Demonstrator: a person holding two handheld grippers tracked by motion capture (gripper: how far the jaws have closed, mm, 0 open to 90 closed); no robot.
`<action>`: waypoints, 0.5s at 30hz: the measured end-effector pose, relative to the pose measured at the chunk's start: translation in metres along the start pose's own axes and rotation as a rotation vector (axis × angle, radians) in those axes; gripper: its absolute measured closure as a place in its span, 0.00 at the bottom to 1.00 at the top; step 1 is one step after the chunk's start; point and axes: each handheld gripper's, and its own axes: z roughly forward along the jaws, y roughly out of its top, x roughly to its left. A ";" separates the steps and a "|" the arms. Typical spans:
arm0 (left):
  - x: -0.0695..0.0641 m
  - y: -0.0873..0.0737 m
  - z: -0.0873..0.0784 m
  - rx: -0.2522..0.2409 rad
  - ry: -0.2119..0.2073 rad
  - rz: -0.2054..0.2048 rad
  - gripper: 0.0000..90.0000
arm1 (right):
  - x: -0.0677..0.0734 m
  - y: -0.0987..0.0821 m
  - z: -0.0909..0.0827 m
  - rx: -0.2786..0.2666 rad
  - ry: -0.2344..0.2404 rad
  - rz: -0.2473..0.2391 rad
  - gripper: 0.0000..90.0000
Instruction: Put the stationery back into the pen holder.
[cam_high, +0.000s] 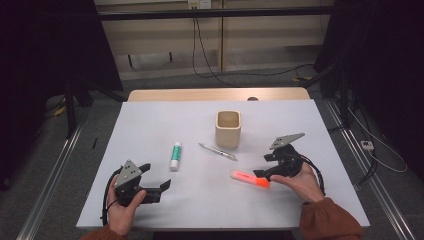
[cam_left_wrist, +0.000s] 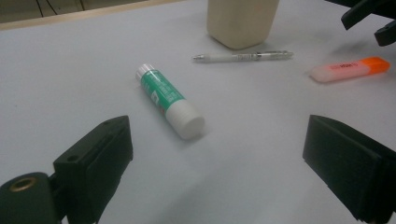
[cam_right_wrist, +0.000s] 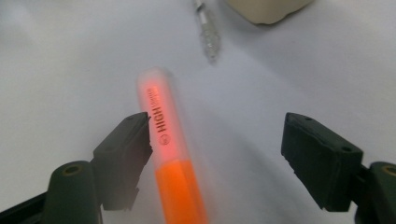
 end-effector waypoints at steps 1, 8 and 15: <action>0.000 0.000 0.000 0.001 -0.001 0.000 0.09 | 0.001 0.000 -0.001 0.009 0.009 -0.010 0.23; 0.000 0.000 0.000 0.003 -0.004 0.005 0.09 | 0.006 0.000 0.001 0.088 0.054 -0.085 0.24; 0.000 0.000 0.000 0.004 -0.004 0.008 0.09 | 0.013 -0.002 0.007 0.134 0.088 -0.119 0.33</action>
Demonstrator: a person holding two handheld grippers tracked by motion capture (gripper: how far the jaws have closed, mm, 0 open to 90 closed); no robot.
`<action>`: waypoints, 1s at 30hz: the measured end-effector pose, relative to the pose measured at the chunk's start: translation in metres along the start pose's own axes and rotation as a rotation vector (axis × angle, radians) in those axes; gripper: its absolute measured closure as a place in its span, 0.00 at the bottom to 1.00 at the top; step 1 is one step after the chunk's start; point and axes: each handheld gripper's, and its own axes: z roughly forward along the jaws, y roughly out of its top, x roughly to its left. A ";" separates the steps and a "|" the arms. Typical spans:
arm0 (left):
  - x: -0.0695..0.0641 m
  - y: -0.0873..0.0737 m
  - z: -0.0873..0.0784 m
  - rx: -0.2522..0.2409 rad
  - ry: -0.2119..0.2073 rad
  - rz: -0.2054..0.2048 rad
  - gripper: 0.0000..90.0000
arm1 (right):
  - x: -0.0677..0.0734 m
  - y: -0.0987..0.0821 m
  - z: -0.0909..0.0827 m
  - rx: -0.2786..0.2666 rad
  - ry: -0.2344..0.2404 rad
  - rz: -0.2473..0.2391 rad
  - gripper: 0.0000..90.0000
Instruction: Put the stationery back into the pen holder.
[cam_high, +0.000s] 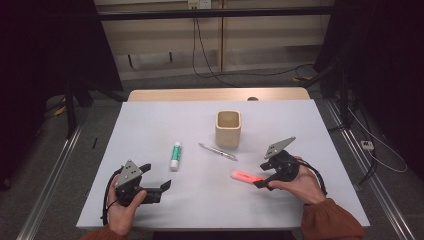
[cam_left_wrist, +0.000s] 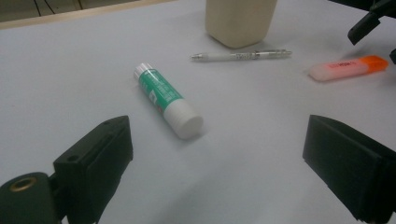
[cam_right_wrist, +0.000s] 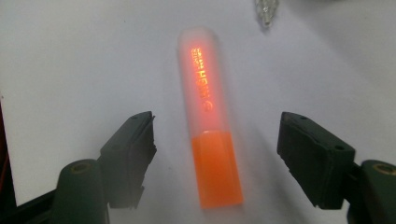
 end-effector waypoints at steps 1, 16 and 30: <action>0.000 0.000 0.000 0.000 0.000 -0.004 0.09 | 0.001 0.000 0.001 0.012 -0.001 -0.010 0.35; 0.000 0.000 0.000 0.002 -0.003 0.000 0.09 | 0.008 0.000 0.013 0.135 -0.045 -0.096 0.58; -0.001 0.000 0.001 0.005 -0.006 0.005 0.09 | 0.006 -0.003 0.013 0.123 -0.052 -0.176 0.71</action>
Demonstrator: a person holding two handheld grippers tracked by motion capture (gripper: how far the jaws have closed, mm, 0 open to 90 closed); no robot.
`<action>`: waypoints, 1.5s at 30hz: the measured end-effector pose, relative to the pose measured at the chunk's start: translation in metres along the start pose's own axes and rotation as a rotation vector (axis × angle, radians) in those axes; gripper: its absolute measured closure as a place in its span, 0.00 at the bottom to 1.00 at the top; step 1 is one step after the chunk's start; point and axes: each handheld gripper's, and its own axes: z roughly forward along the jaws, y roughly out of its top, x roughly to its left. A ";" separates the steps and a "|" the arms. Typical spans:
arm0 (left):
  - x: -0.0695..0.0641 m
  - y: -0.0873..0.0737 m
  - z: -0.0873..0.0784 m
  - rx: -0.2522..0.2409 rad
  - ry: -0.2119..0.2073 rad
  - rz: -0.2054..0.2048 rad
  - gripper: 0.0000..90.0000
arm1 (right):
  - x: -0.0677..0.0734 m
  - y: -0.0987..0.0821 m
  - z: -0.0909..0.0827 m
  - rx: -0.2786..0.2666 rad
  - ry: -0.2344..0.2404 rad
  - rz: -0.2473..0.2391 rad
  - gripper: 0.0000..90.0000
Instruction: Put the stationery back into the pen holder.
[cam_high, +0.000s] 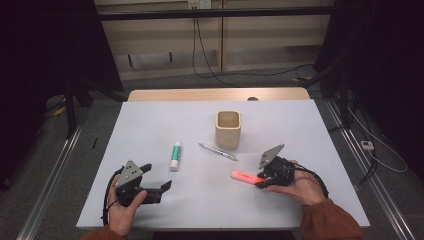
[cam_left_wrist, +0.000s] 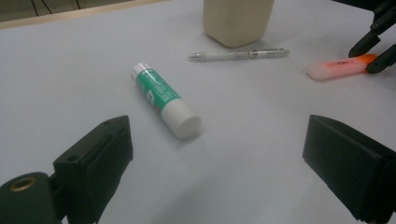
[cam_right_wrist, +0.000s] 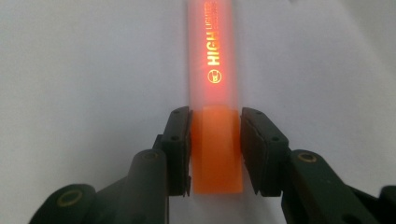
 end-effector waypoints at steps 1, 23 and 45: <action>0.000 0.000 0.000 0.001 -0.001 -0.001 0.09 | 0.000 0.000 0.000 -0.001 -0.004 -0.005 0.72; 0.000 0.000 0.000 -0.001 -0.001 0.002 0.09 | 0.002 0.004 -0.006 0.014 -0.020 0.029 0.75; -0.016 0.008 0.009 0.008 -0.043 0.093 0.07 | 0.007 0.018 -0.025 -0.141 0.062 0.057 0.75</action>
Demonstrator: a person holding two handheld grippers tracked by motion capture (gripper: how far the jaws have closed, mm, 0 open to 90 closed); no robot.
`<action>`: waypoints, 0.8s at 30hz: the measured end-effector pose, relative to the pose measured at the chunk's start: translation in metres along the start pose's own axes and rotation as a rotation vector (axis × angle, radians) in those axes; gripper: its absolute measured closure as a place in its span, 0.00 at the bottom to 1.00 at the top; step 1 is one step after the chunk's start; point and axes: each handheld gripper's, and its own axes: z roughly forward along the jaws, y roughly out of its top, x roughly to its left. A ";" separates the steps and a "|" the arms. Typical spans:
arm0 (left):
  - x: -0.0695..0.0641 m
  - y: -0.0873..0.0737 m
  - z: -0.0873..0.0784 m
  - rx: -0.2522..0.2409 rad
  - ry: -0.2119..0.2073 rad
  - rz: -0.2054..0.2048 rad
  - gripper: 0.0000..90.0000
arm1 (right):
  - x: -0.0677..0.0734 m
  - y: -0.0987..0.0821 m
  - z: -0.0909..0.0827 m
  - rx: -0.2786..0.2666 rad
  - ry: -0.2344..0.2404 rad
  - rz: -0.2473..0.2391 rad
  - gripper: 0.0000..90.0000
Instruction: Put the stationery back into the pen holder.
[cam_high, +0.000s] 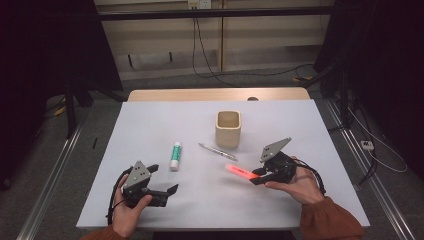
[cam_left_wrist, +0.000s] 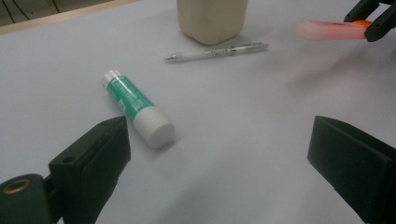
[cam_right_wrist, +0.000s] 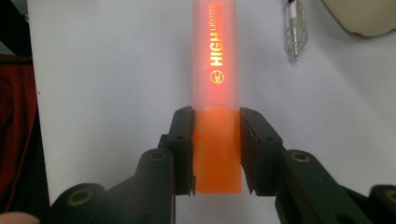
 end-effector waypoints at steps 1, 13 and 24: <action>-0.002 0.001 0.001 -0.010 0.002 0.009 0.07 | 0.001 0.001 0.000 -0.003 0.004 0.002 0.75; -0.028 0.013 0.019 0.010 -0.067 0.149 0.07 | 0.010 0.023 0.007 0.008 0.050 -0.038 0.75; -0.043 0.024 0.033 0.052 -0.009 0.357 0.07 | 0.014 0.039 0.012 0.011 0.067 -0.048 0.75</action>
